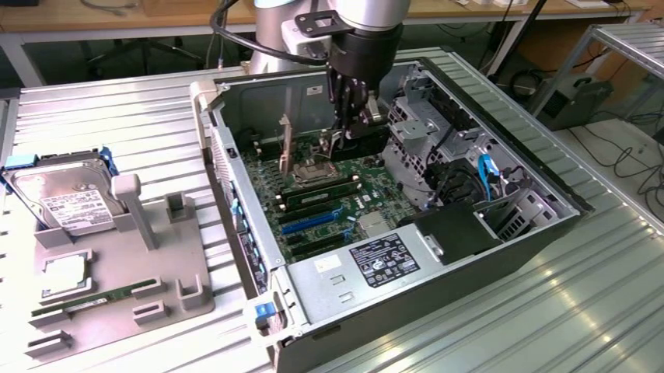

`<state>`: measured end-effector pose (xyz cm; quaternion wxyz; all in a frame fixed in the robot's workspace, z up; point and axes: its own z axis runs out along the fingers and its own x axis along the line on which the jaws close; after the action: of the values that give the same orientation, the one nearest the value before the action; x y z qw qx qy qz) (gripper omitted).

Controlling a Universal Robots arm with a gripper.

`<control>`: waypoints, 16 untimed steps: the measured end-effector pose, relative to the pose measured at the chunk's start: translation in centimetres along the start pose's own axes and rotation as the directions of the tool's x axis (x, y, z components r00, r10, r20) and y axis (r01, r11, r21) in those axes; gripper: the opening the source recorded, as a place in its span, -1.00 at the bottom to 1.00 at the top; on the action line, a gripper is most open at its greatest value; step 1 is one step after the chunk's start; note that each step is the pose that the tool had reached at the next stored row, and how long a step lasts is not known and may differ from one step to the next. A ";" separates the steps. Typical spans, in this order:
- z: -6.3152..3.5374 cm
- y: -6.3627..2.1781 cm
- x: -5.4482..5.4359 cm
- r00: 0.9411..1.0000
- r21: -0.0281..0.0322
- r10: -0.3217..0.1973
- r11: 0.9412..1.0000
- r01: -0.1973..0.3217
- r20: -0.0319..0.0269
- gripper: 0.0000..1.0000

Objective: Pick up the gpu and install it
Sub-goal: 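Insert the gpu into the slot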

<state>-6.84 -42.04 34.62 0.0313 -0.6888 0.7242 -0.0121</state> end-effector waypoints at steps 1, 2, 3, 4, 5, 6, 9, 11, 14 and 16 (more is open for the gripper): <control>0.03 0.01 0.0 1.000 0.000 0.000 1.000 0.000 0.000 -0.48; 0.06 0.02 0.1 1.000 0.000 0.000 1.000 0.000 0.000 -0.48; 0.08 0.03 0.1 1.000 0.000 0.000 1.000 0.000 0.000 -0.48; 0.09 0.04 0.1 1.000 0.000 0.000 1.000 0.000 0.000 -0.48; 0.11 0.04 0.2 1.000 0.000 0.000 1.000 0.000 0.000 -0.48; 0.12 0.04 0.2 1.000 0.000 0.000 1.000 0.000 0.000 -0.48; 0.17 0.04 0.4 1.000 0.000 0.000 1.000 0.000 0.000 -0.48; 0.20 0.03 0.5 1.000 0.000 0.000 1.000 0.000 0.000 -0.48; 0.24 0.03 0.6 1.000 0.000 0.000 1.000 0.000 0.000 -0.48; 0.26 0.03 0.7 1.000 0.000 0.000 1.000 0.000 0.000 -0.48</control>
<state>-6.89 -42.76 34.34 0.0313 -0.6888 0.7242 -0.0121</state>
